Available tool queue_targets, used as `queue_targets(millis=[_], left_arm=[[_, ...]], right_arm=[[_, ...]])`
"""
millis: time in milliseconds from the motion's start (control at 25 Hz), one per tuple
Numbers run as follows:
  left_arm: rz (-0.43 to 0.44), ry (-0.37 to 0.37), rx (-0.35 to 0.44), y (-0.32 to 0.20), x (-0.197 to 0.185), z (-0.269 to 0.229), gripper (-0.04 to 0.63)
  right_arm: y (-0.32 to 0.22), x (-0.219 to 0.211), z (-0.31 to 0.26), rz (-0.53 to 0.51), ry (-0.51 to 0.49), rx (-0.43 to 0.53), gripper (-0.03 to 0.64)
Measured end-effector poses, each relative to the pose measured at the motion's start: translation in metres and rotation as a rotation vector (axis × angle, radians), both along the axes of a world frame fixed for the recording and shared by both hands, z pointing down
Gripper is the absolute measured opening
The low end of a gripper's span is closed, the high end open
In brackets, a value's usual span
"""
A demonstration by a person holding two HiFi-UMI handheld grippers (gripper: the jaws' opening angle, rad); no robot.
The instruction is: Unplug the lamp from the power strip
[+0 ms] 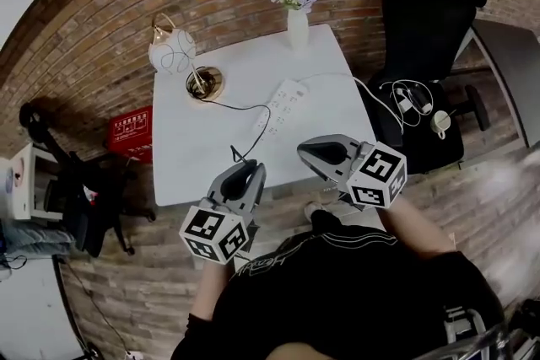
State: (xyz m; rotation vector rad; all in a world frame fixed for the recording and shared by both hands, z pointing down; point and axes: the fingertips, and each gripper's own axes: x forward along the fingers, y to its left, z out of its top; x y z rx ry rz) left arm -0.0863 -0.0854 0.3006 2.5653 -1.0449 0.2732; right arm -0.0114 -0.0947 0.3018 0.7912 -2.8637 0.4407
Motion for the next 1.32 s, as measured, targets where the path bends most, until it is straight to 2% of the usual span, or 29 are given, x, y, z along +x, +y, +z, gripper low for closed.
queue_targets(millis=[520, 1320], left_arm=[[-0.012, 0.001, 0.042, 0.019, -0.007, -0.02, 0.055], [-0.02, -0.005, 0.003, -0.011, -0.003, -0.003, 0.055]], right_arm=[[0.022, -0.003, -0.012, -0.009, 0.021, 0.013, -0.003], [-0.009, -0.002, 0.008, -0.028, 0.023, -0.042, -0.003]])
